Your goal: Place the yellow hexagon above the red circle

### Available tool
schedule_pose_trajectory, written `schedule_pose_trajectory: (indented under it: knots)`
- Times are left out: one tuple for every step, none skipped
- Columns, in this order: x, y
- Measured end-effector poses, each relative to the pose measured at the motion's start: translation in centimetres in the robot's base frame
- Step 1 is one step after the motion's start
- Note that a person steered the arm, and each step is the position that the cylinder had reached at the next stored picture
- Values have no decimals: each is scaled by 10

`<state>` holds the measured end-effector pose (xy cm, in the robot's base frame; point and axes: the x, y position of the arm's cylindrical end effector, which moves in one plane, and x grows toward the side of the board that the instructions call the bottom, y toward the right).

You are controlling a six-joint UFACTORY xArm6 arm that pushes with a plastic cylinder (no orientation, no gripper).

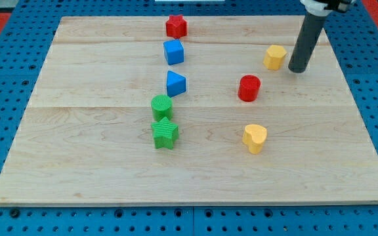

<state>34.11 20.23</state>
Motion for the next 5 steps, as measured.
schedule_pose_trajectory:
  knots:
    - [-23, -3]
    - [-48, -21]
    - [-47, -12]
    - [-47, 8]
    - [-37, 20]
